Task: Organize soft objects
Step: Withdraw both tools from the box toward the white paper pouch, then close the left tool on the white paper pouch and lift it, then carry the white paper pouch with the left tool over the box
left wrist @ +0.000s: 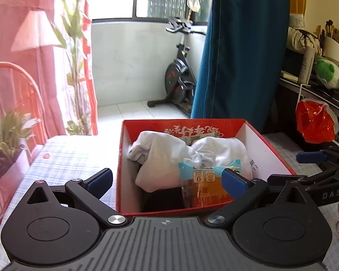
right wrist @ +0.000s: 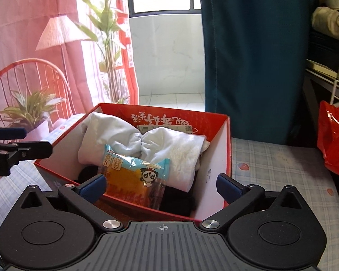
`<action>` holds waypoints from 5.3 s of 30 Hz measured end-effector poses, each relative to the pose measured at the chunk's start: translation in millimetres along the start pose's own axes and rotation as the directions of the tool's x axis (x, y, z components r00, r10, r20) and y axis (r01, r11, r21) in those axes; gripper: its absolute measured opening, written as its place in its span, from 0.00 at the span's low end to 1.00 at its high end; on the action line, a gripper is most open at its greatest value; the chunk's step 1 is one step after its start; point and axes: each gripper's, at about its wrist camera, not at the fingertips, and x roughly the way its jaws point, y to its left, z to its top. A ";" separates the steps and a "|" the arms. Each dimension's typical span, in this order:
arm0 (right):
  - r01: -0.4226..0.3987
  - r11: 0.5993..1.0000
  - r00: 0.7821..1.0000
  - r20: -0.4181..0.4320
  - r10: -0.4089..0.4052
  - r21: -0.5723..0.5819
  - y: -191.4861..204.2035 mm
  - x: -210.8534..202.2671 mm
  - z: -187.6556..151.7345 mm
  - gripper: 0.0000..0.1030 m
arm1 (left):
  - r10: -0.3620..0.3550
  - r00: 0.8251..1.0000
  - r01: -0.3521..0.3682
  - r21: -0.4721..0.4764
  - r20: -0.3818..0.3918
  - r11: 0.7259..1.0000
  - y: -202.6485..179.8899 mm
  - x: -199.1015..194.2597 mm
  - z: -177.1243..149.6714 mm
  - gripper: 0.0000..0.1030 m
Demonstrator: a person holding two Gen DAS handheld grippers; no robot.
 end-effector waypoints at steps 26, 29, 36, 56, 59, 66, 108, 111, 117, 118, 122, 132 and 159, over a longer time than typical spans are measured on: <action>-0.053 0.996 0.992 0.122 0.044 0.069 26.4 -39.0 -104.3 0.99 | 0.036 0.998 -0.039 -0.057 -0.047 0.998 -1.3 -36.2 -100.1 1.00; -0.064 0.998 0.998 0.014 0.064 0.022 36.3 -24.4 -124.2 0.99 | 0.022 0.992 -0.029 -0.054 -0.124 0.998 -2.6 -28.1 -117.9 1.00; 0.006 0.999 0.992 -0.129 -0.013 -0.052 50.1 -1.6 -156.7 0.99 | 0.012 0.968 -0.027 -0.053 -0.249 0.998 -2.5 -10.3 -143.6 1.00; 0.007 1.000 0.985 -0.173 -0.008 -0.009 39.7 11.8 -180.2 1.00 | 0.011 0.955 -0.047 -0.114 -0.298 0.992 12.3 0.2 -164.4 1.00; 0.007 1.000 0.985 -0.171 -0.008 -0.008 39.0 10.0 -180.7 1.00 | 0.013 0.954 -0.050 -0.117 -0.300 0.992 11.2 2.2 -163.4 1.00; 0.008 1.000 0.986 -0.167 -0.009 -0.006 39.2 9.6 -181.0 1.00 | 0.010 0.954 -0.045 -0.112 -0.300 0.993 10.6 6.2 -162.4 1.00; -0.114 0.993 0.974 -0.196 0.110 -0.006 47.7 2.3 -180.7 0.83 | -0.355 0.872 0.289 -0.231 -0.337 0.929 5.1 9.5 -160.3 0.49; -0.117 0.993 0.974 -0.195 0.115 0.001 46.6 2.2 -180.6 0.83 | -0.361 0.872 0.291 -0.243 -0.331 0.925 6.8 10.5 -160.8 0.49; -0.185 0.982 0.963 -0.192 0.189 0.038 44.7 2.0 -178.1 0.74 | -0.387 0.864 0.313 -0.258 -0.322 0.914 11.9 9.3 -162.4 0.49; -0.181 0.983 0.964 -0.193 0.184 0.028 46.6 2.2 -178.2 0.75 | -0.390 0.863 0.316 -0.260 -0.321 0.912 11.7 9.3 -162.9 0.49; -0.184 0.982 0.963 -0.194 0.187 0.034 47.2 2.3 -177.9 0.74 | -0.389 0.864 0.318 -0.251 -0.319 0.914 12.1 9.0 -163.5 0.49; -0.256 0.965 0.946 -0.190 0.262 0.056 53.4 4.9 -175.0 0.54 | -0.413 0.860 0.322 -0.308 -0.301 0.895 21.0 9.6 -166.6 0.49; -0.165 0.984 0.985 -0.041 0.168 0.073 9.5 25.4 -132.4 0.15 | -0.367 0.895 0.340 -0.147 -0.254 0.929 3.7 53.3 -113.8 0.34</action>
